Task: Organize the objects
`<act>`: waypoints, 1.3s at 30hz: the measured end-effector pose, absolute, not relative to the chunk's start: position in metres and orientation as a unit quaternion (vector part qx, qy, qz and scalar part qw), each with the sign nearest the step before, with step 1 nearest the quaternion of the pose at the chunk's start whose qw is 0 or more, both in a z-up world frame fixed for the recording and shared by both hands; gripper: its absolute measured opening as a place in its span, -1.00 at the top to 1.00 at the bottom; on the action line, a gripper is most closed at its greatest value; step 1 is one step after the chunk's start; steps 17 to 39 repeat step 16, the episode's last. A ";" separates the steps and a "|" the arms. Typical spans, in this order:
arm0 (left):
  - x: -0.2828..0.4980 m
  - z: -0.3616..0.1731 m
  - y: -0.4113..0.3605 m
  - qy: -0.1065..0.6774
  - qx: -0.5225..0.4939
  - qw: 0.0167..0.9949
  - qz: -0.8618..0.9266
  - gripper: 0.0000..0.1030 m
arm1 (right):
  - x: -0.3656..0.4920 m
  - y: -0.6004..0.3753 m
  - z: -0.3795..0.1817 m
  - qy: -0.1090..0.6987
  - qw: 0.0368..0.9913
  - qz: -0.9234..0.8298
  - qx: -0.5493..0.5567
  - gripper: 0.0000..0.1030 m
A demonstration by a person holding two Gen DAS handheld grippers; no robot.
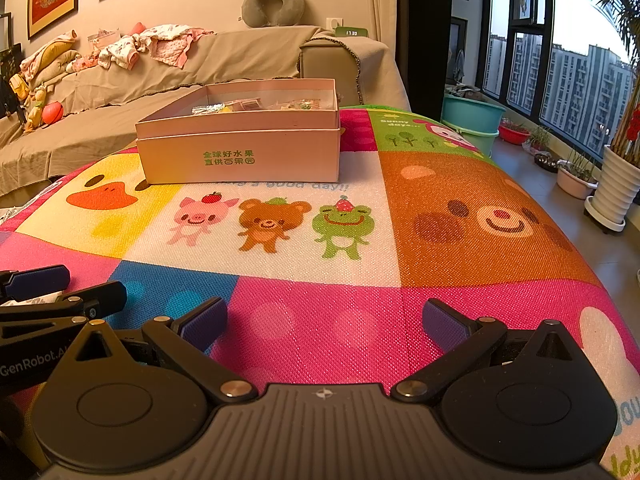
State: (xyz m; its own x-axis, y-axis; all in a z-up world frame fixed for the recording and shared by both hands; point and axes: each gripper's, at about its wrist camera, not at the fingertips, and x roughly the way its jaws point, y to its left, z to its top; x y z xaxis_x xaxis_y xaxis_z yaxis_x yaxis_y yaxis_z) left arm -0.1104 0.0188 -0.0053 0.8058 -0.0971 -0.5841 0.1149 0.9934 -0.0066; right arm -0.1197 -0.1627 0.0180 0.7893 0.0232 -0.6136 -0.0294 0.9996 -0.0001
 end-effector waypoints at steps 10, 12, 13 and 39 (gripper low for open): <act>-0.112 -0.006 0.018 0.306 0.021 0.950 -0.056 -0.26 | -0.120 -0.162 0.018 0.324 0.946 0.014 -0.005 -1.00; -0.112 -0.005 0.018 0.306 0.021 0.950 -0.056 -0.26 | -0.120 -0.163 0.018 0.324 0.946 0.014 -0.005 -1.00; -0.112 -0.005 0.018 0.306 0.020 0.950 -0.056 -0.26 | -0.120 -0.163 0.018 0.324 0.946 0.014 -0.005 -1.00; -0.112 -0.005 0.017 0.306 0.019 0.950 -0.057 -0.26 | -0.120 -0.163 0.018 0.324 0.946 0.014 -0.005 -1.00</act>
